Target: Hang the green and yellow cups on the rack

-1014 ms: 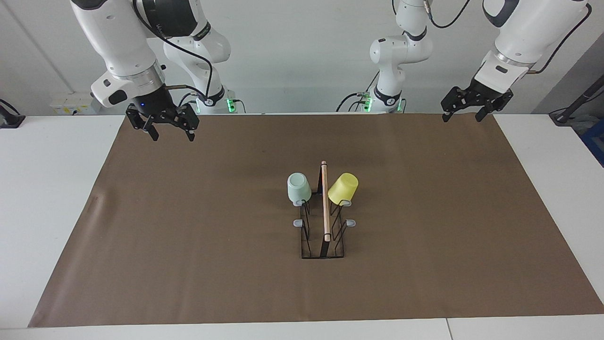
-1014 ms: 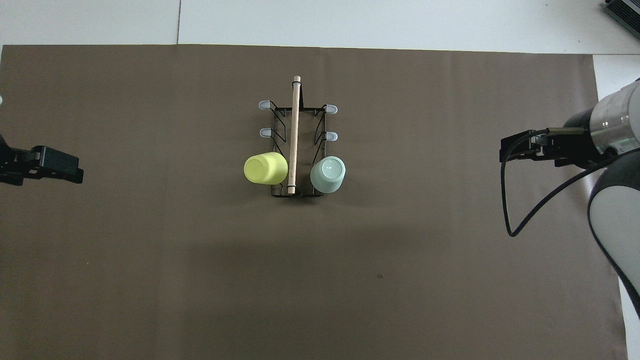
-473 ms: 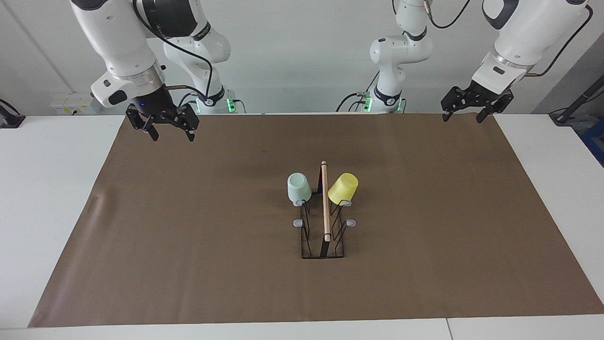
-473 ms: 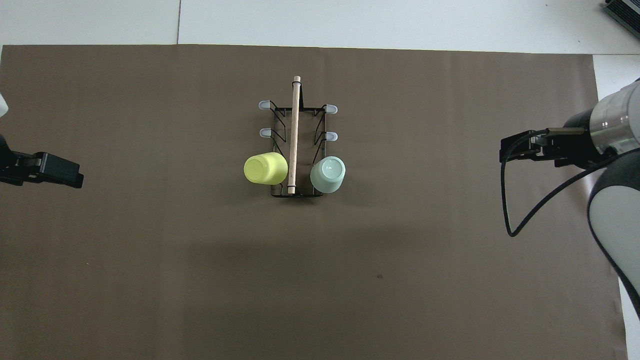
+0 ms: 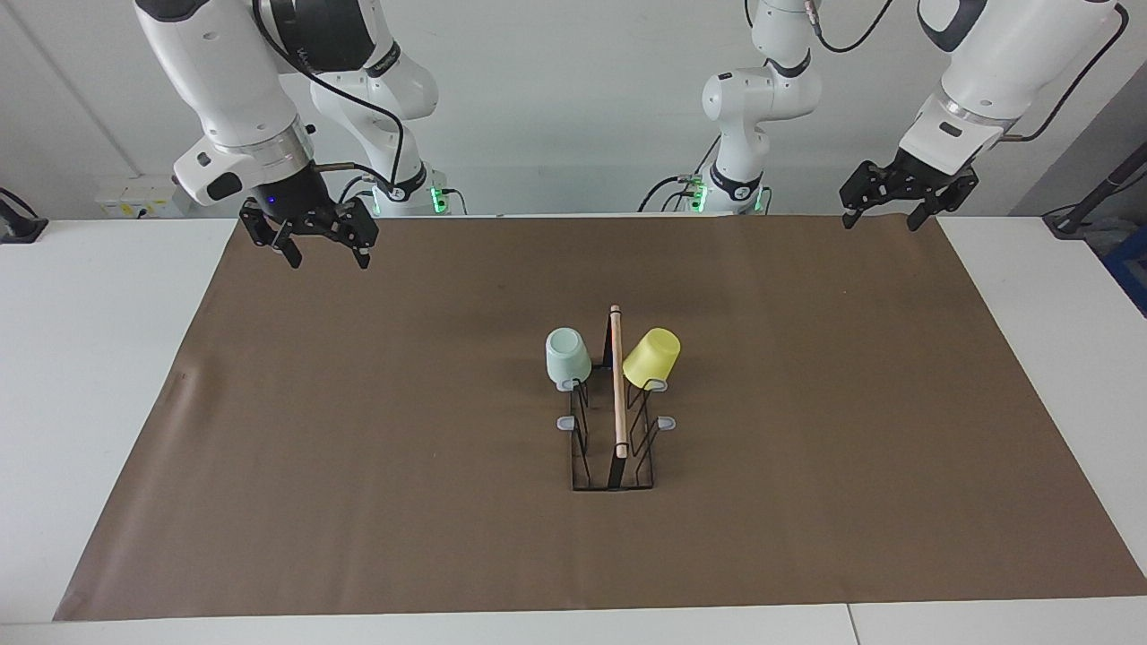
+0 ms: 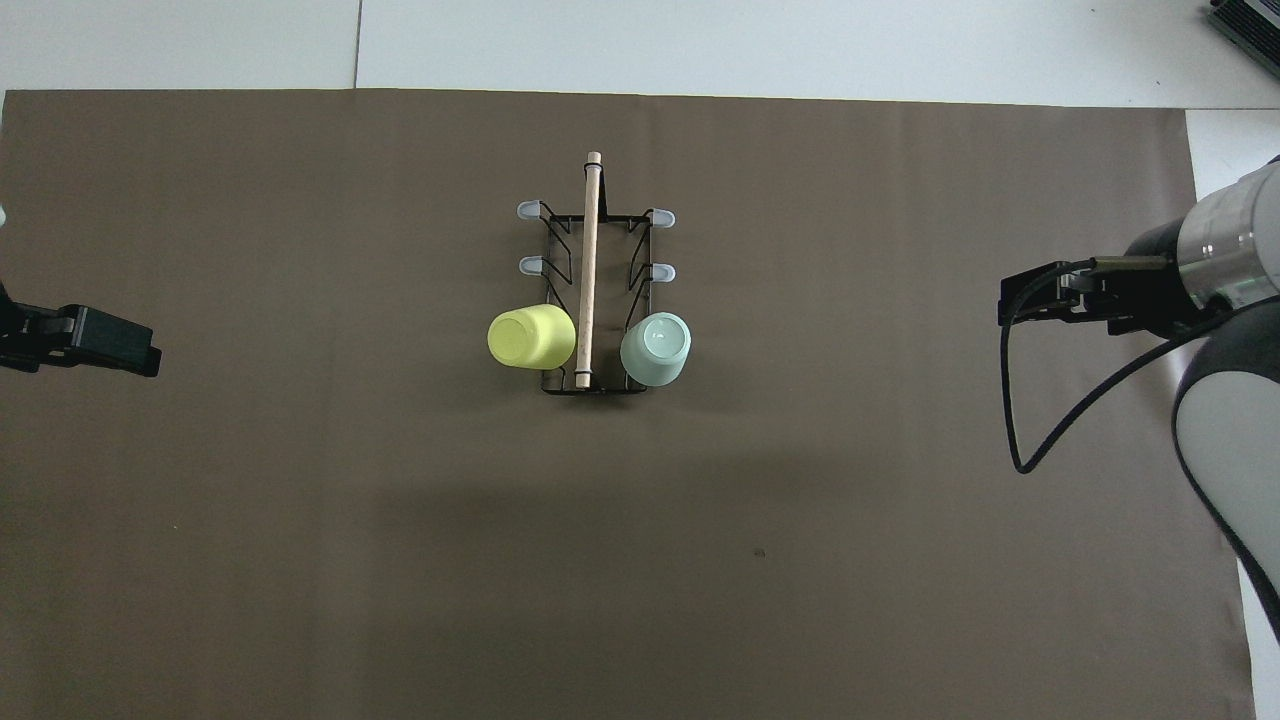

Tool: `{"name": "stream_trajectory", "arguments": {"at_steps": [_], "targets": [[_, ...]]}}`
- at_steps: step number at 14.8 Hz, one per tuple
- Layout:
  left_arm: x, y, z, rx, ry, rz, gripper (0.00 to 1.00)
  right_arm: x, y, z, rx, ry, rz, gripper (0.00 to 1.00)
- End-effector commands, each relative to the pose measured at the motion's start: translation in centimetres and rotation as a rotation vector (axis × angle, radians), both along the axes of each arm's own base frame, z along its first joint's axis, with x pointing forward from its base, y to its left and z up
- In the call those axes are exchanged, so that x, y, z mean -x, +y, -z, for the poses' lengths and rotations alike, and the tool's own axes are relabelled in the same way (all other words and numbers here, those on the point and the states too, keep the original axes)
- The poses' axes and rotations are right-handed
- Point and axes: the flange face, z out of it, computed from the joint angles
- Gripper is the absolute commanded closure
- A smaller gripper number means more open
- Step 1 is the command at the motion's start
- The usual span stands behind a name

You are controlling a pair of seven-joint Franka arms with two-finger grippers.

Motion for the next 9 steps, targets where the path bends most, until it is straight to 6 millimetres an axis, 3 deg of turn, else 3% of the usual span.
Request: {"name": "stream_trajectory", "arguments": {"at_steps": [1,9], "targets": [[0.94,0.08,-0.78,-0.009,0.005,0.012,0.0,0.5,-0.26,-0.02,0.027,-0.019,0.019,0.0],[1.13,-0.51,-0.77,-0.008,0.009,0.021,0.0,0.49,-0.25,-0.03,0.026,-0.02,0.016,0.0]]}}
